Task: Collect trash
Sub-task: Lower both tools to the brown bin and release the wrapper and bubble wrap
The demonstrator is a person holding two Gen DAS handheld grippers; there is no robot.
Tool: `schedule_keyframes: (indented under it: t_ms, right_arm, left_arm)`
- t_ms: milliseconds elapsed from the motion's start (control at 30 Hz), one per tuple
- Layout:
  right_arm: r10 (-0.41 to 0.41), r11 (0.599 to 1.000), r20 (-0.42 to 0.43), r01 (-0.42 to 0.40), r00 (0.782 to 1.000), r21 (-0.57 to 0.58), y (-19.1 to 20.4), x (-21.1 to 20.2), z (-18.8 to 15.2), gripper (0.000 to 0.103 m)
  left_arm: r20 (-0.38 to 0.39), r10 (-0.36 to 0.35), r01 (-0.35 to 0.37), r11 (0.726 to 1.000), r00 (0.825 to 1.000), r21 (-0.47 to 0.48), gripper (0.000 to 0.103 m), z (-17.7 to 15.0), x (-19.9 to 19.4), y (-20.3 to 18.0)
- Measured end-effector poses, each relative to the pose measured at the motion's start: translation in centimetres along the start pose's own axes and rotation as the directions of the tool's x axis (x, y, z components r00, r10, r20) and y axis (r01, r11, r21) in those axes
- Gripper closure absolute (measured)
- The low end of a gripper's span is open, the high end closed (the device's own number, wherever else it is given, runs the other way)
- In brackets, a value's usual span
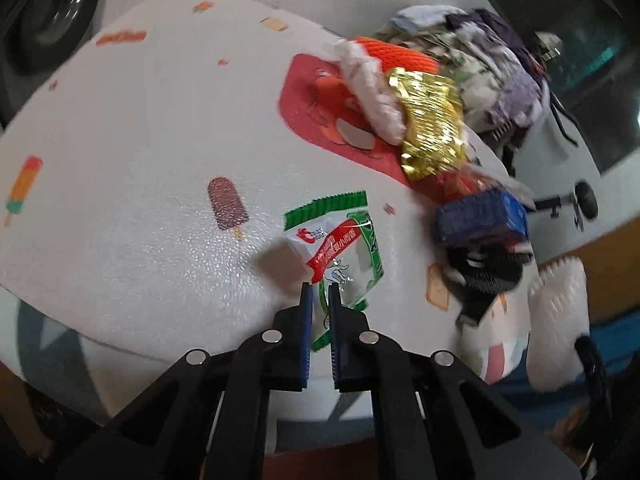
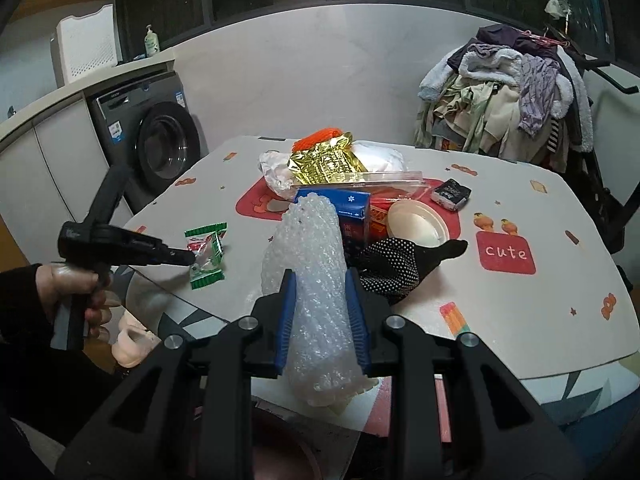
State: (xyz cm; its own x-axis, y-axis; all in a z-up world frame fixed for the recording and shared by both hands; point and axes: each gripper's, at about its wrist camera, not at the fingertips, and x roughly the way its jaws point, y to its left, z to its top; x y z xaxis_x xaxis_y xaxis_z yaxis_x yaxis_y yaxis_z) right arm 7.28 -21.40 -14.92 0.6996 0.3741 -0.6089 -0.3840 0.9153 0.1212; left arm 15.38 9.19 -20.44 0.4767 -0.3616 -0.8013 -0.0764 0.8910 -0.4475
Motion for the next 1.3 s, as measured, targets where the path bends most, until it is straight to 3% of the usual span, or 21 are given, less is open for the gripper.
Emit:
schedule_keyframes:
  t_ms: [233, 433, 667, 833, 867, 933, 1133, 1200, 1300]
  right_arm:
    - [0.012, 1.0, 0.027, -0.012, 1.0, -0.003, 1.1, -1.3, 0.1, 0.075]
    - [0.013, 1.0, 0.04, -0.013, 0.999, -0.002, 1.8, -2.7, -0.6, 0.075]
    - [0.014, 1.0, 0.019, -0.015, 1.0, 0.013, 2.5, -3.4, -2.5, 0.075]
    - [0.008, 1.0, -0.002, -0.008, 1.0, 0.018, 2.4, -3.8, -3.7, 0.075]
    - [0.007, 1.0, -0.008, -0.006, 1.0, 0.019, 2.4, -3.7, -3.9, 0.075]
    - [0.005, 1.0, -0.022, -0.005, 1.0, 0.021, 2.4, -3.6, -4.4, 0.075]
    - [0.044, 0.999, -0.087, -0.041, 0.995, 0.031, 3.2, -2.2, -6.1, 0.075]
    - [0.068, 0.997, -0.114, -0.064, 0.991, 0.033, 3.7, -1.8, -6.8, 0.075]
    - [0.111, 0.994, -0.172, -0.109, 0.979, 0.021, 5.0, -0.8, -7.9, 0.075]
  left_arm:
    - [0.034, -0.006, -0.002, 0.973, 0.999, 0.233, 0.095, -2.8, -4.1, -3.6]
    - [0.011, -0.041, 0.033, 0.908, 0.999, 0.418, 0.095, -8.5, -6.1, -7.3]
    - [-0.128, -0.045, 0.103, 0.866, 0.991, 0.489, 0.095, -15.6, -4.0, -8.8]
    - [-0.207, -0.026, 0.126, 0.867, 0.978, 0.482, 0.094, -18.3, -1.7, -8.4]
    - [-0.218, -0.022, 0.128, 0.867, 0.976, 0.482, 0.091, -18.6, -1.4, -8.4]
    - [-0.201, -0.01, 0.108, 0.868, 0.979, 0.484, 0.054, -18.7, -1.7, -8.4]
    - [-0.001, -0.01, 0.01, 0.894, 1.0, 0.448, 0.012, -16.3, -5.5, -8.0]
    - [0.093, -0.002, -0.04, 0.893, 0.996, 0.448, 0.009, -15.6, -7.3, -8.1]
    - [0.171, 0.022, -0.098, 0.89, 0.985, 0.446, 0.006, -15.0, -8.7, -8.1]
